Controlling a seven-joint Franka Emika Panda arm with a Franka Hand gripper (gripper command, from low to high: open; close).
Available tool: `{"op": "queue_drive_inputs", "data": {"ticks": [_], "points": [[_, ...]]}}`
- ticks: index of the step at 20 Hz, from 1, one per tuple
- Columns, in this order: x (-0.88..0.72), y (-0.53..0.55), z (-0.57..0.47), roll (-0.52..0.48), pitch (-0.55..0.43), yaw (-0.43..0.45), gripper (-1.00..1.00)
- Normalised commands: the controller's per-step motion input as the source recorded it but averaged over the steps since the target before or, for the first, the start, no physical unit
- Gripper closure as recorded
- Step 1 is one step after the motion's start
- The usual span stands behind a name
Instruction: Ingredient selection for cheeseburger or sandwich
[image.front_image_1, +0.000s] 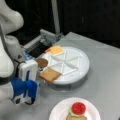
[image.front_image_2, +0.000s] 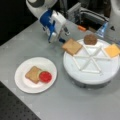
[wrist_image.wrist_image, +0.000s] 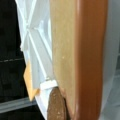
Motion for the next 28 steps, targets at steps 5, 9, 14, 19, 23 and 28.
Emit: {"op": "queue_drive_inputs", "data": {"ticks": [5, 9, 14, 19, 23, 28], "points": [[0.24, -0.06, -0.15, 0.378, -0.138, 0.076, -1.00], [0.22, -0.06, -0.12, 0.311, -0.130, 0.063, -1.00], [0.20, -0.09, -0.12, 0.253, -0.141, 0.053, -1.00], [0.20, -0.07, -0.14, 0.226, -0.147, 0.044, -1.00], [0.18, -0.07, -0.15, 0.200, -0.143, 0.028, 1.00], [0.16, -0.10, -0.16, 0.164, -0.143, 0.018, 1.00]]}}
